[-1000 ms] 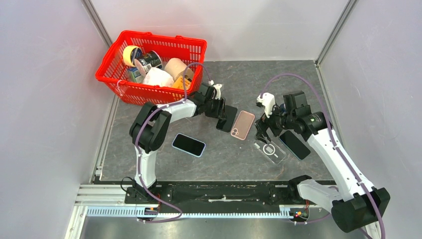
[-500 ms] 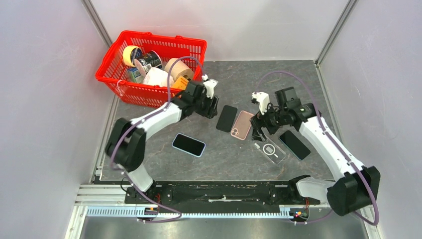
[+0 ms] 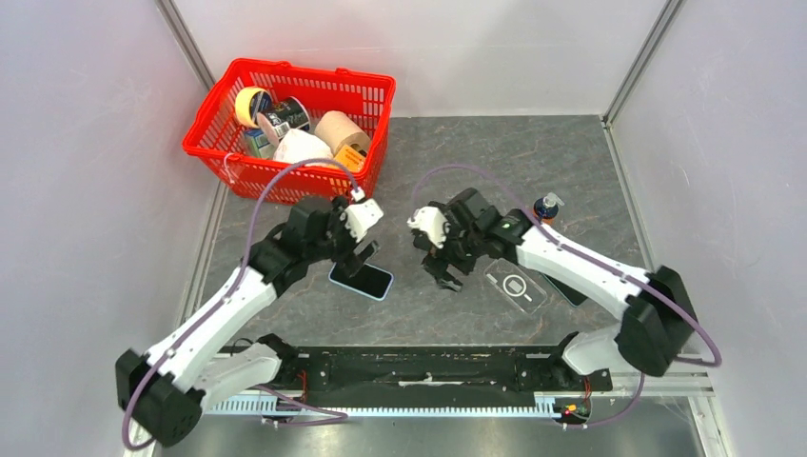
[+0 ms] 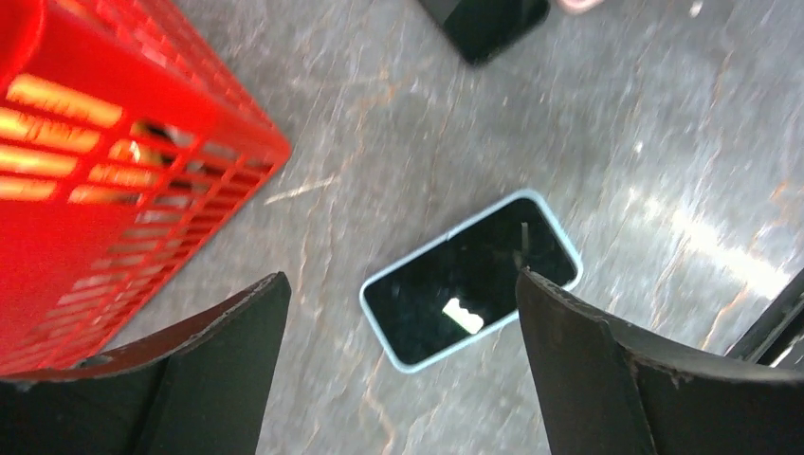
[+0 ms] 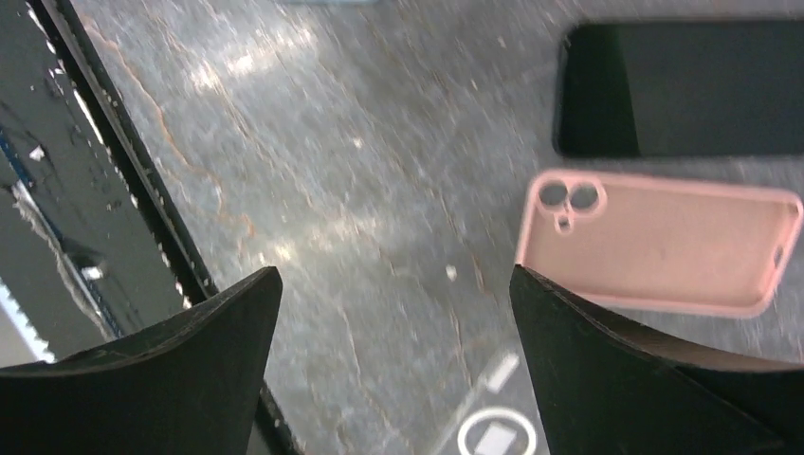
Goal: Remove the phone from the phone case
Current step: Pick up the phone at the center of the board.
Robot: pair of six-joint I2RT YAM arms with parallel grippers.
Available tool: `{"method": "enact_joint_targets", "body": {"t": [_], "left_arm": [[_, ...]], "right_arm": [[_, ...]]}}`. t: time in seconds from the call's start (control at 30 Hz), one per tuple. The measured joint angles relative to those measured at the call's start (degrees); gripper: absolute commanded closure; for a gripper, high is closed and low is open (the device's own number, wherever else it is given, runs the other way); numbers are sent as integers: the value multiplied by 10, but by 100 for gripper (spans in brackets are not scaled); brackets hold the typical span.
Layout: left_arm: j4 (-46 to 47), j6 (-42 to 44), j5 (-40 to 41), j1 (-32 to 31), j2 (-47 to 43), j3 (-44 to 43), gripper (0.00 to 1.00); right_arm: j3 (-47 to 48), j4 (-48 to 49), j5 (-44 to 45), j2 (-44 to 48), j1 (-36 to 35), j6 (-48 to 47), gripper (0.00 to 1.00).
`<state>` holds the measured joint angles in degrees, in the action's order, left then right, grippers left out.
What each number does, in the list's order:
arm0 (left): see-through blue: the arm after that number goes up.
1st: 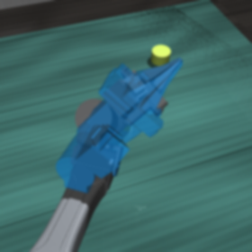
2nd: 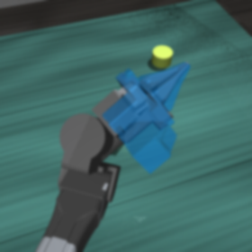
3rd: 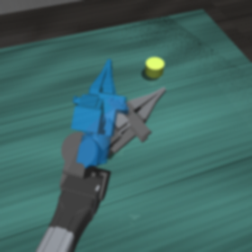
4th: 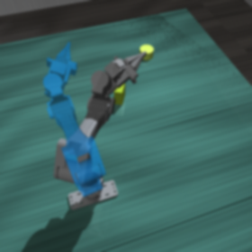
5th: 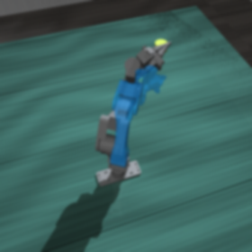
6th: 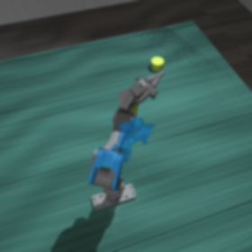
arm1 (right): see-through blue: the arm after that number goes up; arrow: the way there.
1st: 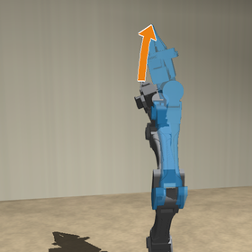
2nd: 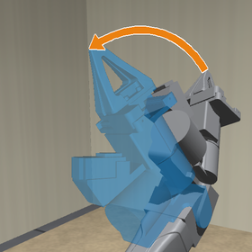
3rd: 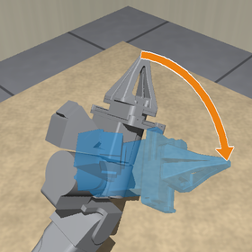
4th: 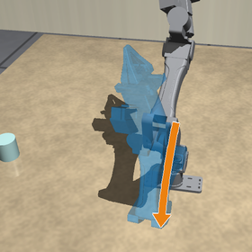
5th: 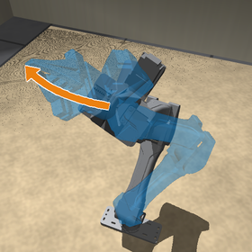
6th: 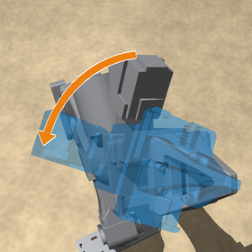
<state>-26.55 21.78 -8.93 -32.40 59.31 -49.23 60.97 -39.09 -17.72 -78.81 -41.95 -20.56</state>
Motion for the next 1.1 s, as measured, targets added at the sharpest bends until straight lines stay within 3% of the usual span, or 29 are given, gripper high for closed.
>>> {"method": "enact_joint_targets", "body": {"t": [0.17, 0.4, 0.7, 1.1], "left_arm": [[-89, 58, 43, 8, -110, 42, 0], [-171, 116, 92, 56, -156, 92, 0], [-217, 183, 71, 220, -175, 113, 0], [-219, 251, -36, 478, -79, 114, 2]], "right_arm": [[29, 73, 25, -94, -69, 16, 3], [104, 153, 39, -222, -120, 65, 3], [210, 196, 18, -364, -123, 134, 3], [227, 202, 0, -400, -137, 172, 3]]}}
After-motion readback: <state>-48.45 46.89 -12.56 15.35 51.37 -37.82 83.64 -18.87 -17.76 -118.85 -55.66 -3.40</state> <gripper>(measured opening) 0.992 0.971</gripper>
